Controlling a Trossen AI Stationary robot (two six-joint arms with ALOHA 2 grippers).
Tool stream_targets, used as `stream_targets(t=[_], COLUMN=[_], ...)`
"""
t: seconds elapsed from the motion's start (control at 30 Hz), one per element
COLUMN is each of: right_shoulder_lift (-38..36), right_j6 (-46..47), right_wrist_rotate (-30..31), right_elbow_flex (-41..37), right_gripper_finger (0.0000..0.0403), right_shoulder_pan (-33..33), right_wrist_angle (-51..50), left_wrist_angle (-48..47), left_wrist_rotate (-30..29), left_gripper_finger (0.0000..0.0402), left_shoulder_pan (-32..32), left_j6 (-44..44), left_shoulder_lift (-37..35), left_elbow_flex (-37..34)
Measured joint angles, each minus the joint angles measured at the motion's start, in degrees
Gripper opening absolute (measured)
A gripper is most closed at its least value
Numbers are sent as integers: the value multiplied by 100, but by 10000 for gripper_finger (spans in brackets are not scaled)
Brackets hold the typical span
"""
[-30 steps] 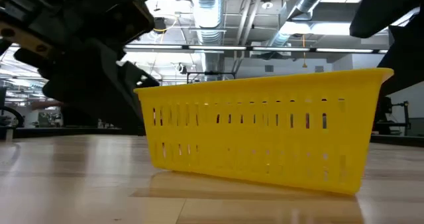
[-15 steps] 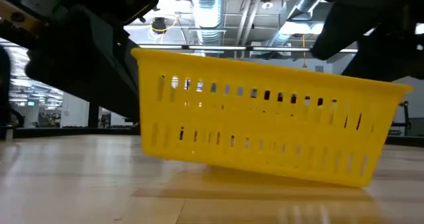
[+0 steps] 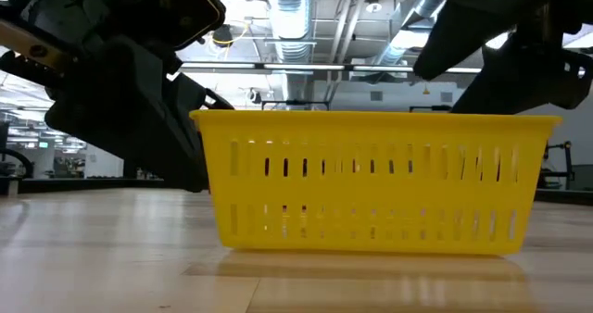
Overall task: Pick & Place Office items
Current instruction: Put the blue digital clock into the yellow bin
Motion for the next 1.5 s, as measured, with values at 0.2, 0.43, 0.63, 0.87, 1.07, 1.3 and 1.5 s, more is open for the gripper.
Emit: stream_targets(t=[0.2, 0.43, 0.63, 0.87, 1.07, 1.3, 1.5], right_shoulder_lift=[-17, -153, -713, -1455, -1725, -1705, -1705], right_j6=[-58, -135, -241, -155, 47, 528, 774], right_wrist_rotate=[262, 775, 1180, 1530, 1650, 1784, 1875], right_elbow_flex=[0, -7, 1, 0, 0, 0, 0], right_gripper_finger=[281, 281, 281, 281, 281, 281, 281], right_shoulder_pan=[76, 228, 252, 406, 584, 798, 940], right_wrist_angle=[114, -6, -577, -1638, -2112, -2428, -2613], left_wrist_angle=[-263, -1261, -2540, -3118, -2666, -2051, -1785], left_wrist_rotate=[-86, -867, -2297, -2093, -1096, -304, 258], left_gripper_finger=[1, 1, 4, 81, 213, 293, 292], left_shoulder_pan=[0, -2, 119, 987, 2129, 2956, 3479], left_j6=[0, 2, 1, 471, 1203, 1854, 1670], left_shoulder_lift=[-65, -691, -1472, -2121, -2170, -2164, -1861], left_elbow_flex=[0, -2, -2, -94, -650, -952, -960])
